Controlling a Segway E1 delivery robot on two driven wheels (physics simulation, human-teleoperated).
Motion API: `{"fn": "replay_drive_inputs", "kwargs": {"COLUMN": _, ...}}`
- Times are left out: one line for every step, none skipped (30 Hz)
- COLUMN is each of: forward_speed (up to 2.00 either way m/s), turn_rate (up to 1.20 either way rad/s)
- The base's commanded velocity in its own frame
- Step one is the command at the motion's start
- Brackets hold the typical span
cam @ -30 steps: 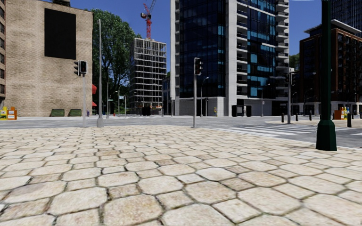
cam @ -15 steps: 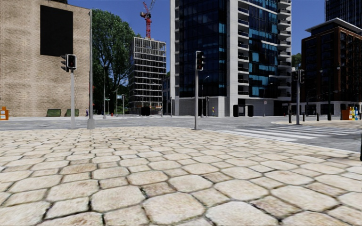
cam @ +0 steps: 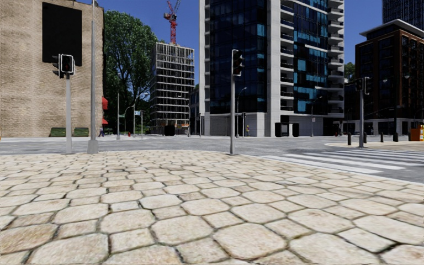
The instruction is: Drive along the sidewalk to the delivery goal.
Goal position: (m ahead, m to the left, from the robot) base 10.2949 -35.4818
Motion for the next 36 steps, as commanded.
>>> {"fn": "replay_drive_inputs", "kwargs": {"forward_speed": 2.0, "turn_rate": 0.0}}
{"fn": "replay_drive_inputs", "kwargs": {"forward_speed": 2.0, "turn_rate": 0.0}}
{"fn": "replay_drive_inputs", "kwargs": {"forward_speed": 2.0, "turn_rate": 0.0}}
{"fn": "replay_drive_inputs", "kwargs": {"forward_speed": 2.0, "turn_rate": 0.0}}
{"fn": "replay_drive_inputs", "kwargs": {"forward_speed": 2.0, "turn_rate": 0.0}}
{"fn": "replay_drive_inputs", "kwargs": {"forward_speed": 2.0, "turn_rate": 0.0}}
{"fn": "replay_drive_inputs", "kwargs": {"forward_speed": 2.0, "turn_rate": 0.0}}
{"fn": "replay_drive_inputs", "kwargs": {"forward_speed": 2.0, "turn_rate": 0.0}}
{"fn": "replay_drive_inputs", "kwargs": {"forward_speed": 2.0, "turn_rate": 0.0}}
{"fn": "replay_drive_inputs", "kwargs": {"forward_speed": 2.0, "turn_rate": 0.0}}
{"fn": "replay_drive_inputs", "kwargs": {"forward_speed": 2.0, "turn_rate": 0.0}}
{"fn": "replay_drive_inputs", "kwargs": {"forward_speed": 2.0, "turn_rate": -0.08}}
{"fn": "replay_drive_inputs", "kwargs": {"forward_speed": 2.0, "turn_rate": -0.08}}
{"fn": "replay_drive_inputs", "kwargs": {"forward_speed": 2.0, "turn_rate": -0.16}}
{"fn": "replay_drive_inputs", "kwargs": {"forward_speed": 2.0, "turn_rate": -0.2}}
{"fn": "replay_drive_inputs", "kwargs": {"forward_speed": 2.0, "turn_rate": -0.25}}
{"fn": "replay_drive_inputs", "kwargs": {"forward_speed": 2.0, "turn_rate": -0.34}}
{"fn": "replay_drive_inputs", "kwargs": {"forward_speed": 2.0, "turn_rate": -0.38}}
{"fn": "replay_drive_inputs", "kwargs": {"forward_speed": 2.0, "turn_rate": -0.38}}
{"fn": "replay_drive_inputs", "kwargs": {"forward_speed": 2.0, "turn_rate": -0.4}}
{"fn": "replay_drive_inputs", "kwargs": {"forward_speed": 2.0, "turn_rate": -0.4}}
{"fn": "replay_drive_inputs", "kwargs": {"forward_speed": 2.0, "turn_rate": -0.4}}
{"fn": "replay_drive_inputs", "kwargs": {"forward_speed": 2.0, "turn_rate": -0.4}}
{"fn": "replay_drive_inputs", "kwargs": {"forward_speed": 2.0, "turn_rate": -0.4}}
{"fn": "replay_drive_inputs", "kwargs": {"forward_speed": 2.0, "turn_rate": -0.4}}
{"fn": "replay_drive_inputs", "kwargs": {"forward_speed": 2.0, "turn_rate": -0.41}}
{"fn": "replay_drive_inputs", "kwargs": {"forward_speed": 2.0, "turn_rate": -0.41}}
{"fn": "replay_drive_inputs", "kwargs": {"forward_speed": 2.0, "turn_rate": -0.42}}
{"fn": "replay_drive_inputs", "kwargs": {"forward_speed": 2.0, "turn_rate": -0.42}}
{"fn": "replay_drive_inputs", "kwargs": {"forward_speed": 2.0, "turn_rate": -0.51}}
{"fn": "replay_drive_inputs", "kwargs": {"forward_speed": 2.0, "turn_rate": -0.51}}
{"fn": "replay_drive_inputs", "kwargs": {"forward_speed": 2.0, "turn_rate": -0.56}}
{"fn": "replay_drive_inputs", "kwargs": {"forward_speed": 2.0, "turn_rate": -0.58}}
{"fn": "replay_drive_inputs", "kwargs": {"forward_speed": 2.0, "turn_rate": -0.58}}
{"fn": "replay_drive_inputs", "kwargs": {"forward_speed": 2.0, "turn_rate": -0.57}}
{"fn": "replay_drive_inputs", "kwargs": {"forward_speed": 2.0, "turn_rate": -0.57}}
